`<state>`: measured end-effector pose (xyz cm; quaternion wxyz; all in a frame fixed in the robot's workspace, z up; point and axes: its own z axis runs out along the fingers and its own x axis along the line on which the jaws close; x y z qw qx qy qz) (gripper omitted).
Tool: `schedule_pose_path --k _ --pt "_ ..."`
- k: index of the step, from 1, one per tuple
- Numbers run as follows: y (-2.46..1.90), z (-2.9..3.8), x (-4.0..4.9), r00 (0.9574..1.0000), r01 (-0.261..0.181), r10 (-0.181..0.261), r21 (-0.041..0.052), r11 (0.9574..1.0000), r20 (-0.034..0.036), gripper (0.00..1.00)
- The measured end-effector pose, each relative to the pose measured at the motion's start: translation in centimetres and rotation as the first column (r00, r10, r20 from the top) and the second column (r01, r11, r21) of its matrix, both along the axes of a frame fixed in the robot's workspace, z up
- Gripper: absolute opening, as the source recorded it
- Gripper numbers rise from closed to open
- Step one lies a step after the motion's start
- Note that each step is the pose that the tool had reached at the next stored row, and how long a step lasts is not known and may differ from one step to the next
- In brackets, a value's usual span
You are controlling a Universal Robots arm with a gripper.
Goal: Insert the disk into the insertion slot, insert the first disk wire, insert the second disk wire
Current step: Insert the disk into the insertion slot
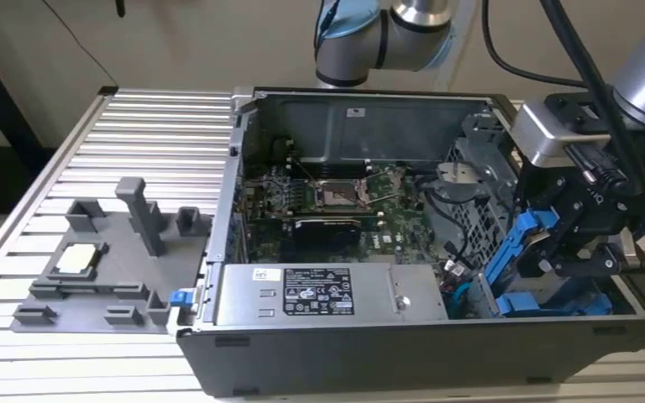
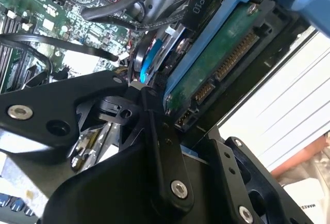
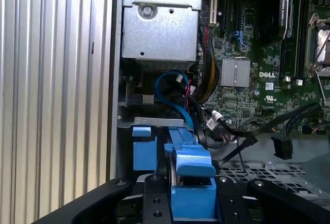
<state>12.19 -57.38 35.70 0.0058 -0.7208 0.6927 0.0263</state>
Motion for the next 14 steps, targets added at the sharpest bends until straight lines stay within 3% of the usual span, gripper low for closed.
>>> schedule_pose_path --k 6,7,10,14 --pt "0.01 -0.07 0.01 1.0000 0.000 0.000 0.0014 1.0000 0.0001 0.34" --pt "0.01 -0.06 0.01 1.0000 0.000 0.000 0.0009 1.0000 0.0000 0.40" --pt "0.00 0.05 0.00 1.0000 0.000 0.000 -0.0002 1.0000 0.0000 0.40" --pt "0.00 1.25 -0.01 1.0000 0.000 0.000 -0.0036 1.0000 -0.0006 0.40"
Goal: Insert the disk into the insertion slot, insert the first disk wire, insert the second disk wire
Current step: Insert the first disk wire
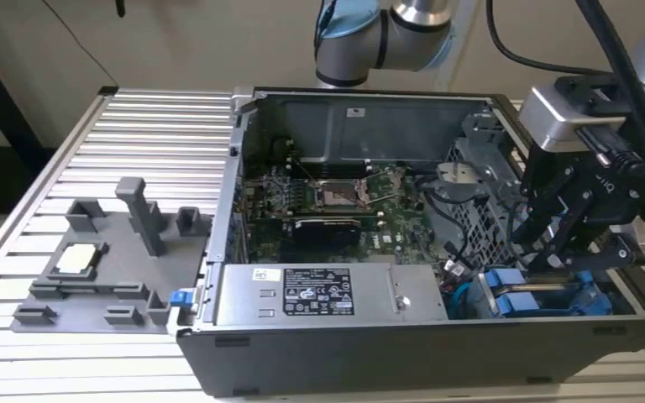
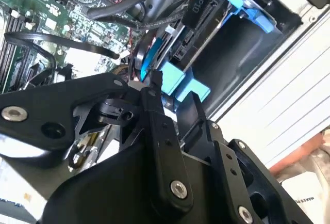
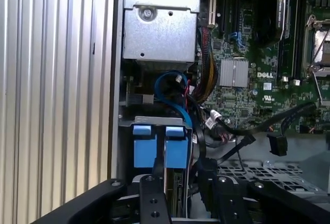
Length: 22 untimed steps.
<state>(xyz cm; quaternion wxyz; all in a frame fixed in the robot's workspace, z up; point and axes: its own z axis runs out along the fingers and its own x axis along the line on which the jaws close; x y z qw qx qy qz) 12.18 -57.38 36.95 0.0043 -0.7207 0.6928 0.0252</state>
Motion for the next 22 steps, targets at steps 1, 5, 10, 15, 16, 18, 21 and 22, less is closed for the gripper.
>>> schedule_pose_path --k 1,5,10,15,16,18,21,22 --pt "0.01 0.36 0.00 1.0000 0.000 0.000 -0.0025 1.0000 0.0000 0.40" --pt "0.14 1.50 0.01 1.0000 0.000 0.000 -0.0144 0.9999 -0.0001 0.40" --pt "0.31 1.72 0.00 0.9993 0.000 0.000 -0.0097 1.0000 0.0368 0.40" --pt "0.31 1.72 -0.01 0.9920 -0.002 0.000 0.0176 0.9998 0.1259 0.40" --pt "0.31 1.71 -0.01 0.9899 -0.003 0.000 0.0248 0.9997 0.1418 0.40" --pt "0.31 1.71 0.02 0.9870 -0.004 -0.002 0.0404 0.9992 0.1606 0.40" --pt "0.31 1.70 0.76 0.9871 -0.007 0.000 0.0429 0.9991 0.1602 0.40" --pt "0.31 1.70 1.14 0.9874 -0.008 0.001 0.0429 0.9990 0.1584 0.40"
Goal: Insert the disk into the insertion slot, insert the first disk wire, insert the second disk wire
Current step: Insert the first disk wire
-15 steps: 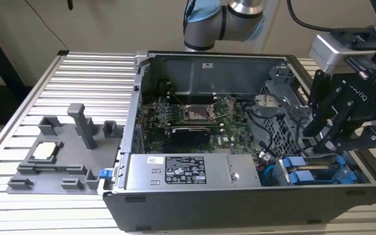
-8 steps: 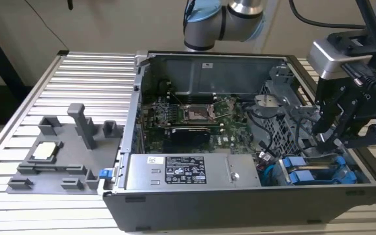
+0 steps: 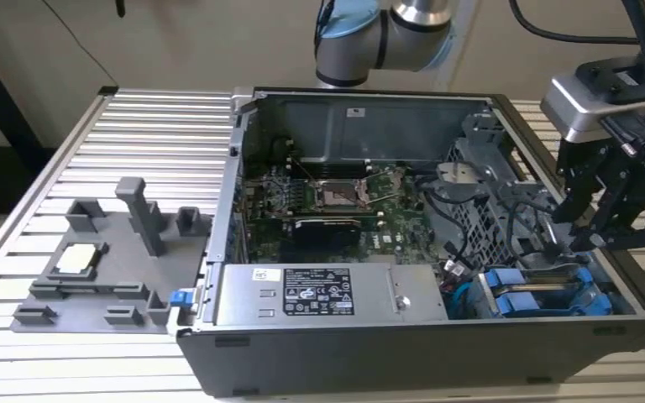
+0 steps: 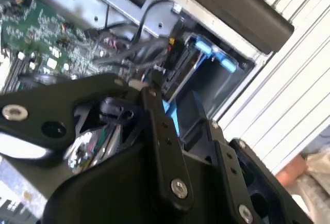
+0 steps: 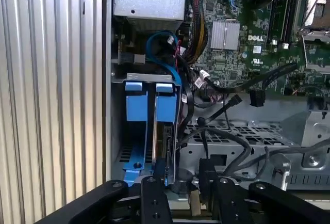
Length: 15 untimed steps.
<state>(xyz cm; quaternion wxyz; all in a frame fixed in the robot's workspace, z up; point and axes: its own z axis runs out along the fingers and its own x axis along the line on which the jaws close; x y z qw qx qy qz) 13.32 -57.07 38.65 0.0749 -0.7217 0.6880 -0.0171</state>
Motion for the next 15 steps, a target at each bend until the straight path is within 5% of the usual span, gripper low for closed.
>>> schedule_pose_path --k 9,15 --pt "0.01 0.00 1.98 0.9995 -0.009 0.009 0.0041 1.0000 -0.0288 0.40" --pt "0.03 0.07 2.40 0.9988 -0.038 0.039 0.0311 0.9988 -0.0308 0.40"
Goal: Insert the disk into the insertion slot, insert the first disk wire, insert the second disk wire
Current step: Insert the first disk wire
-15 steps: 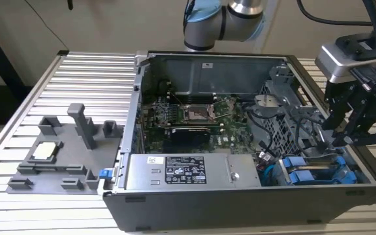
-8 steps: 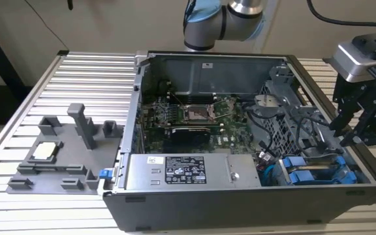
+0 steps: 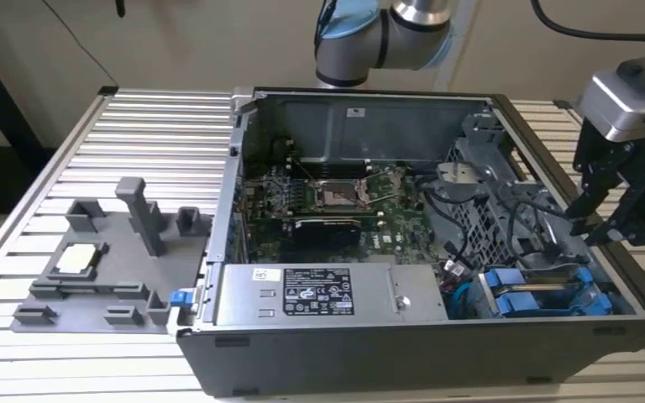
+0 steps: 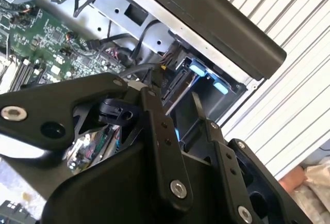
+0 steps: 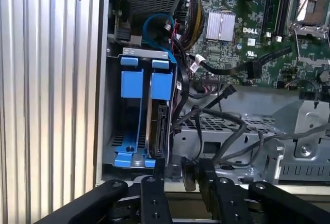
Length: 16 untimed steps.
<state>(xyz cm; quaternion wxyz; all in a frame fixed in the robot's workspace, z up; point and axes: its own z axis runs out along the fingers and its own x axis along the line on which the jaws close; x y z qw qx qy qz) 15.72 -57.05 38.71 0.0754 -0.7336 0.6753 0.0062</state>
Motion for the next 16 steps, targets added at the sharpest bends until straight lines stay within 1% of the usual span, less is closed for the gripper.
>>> schedule_pose_path --k 5,7,16 --pt "0.19 0.00 0.15 0.9999 -0.012 0.012 -0.0005 0.9999 -0.0045 0.40" --pt "0.25 -0.07 0.16 0.9998 -0.018 0.018 -0.0032 0.9998 -0.0046 0.40" --pt "0.31 -0.19 0.46 0.9996 -0.029 0.028 -0.0043 0.9996 -0.0047 0.40"
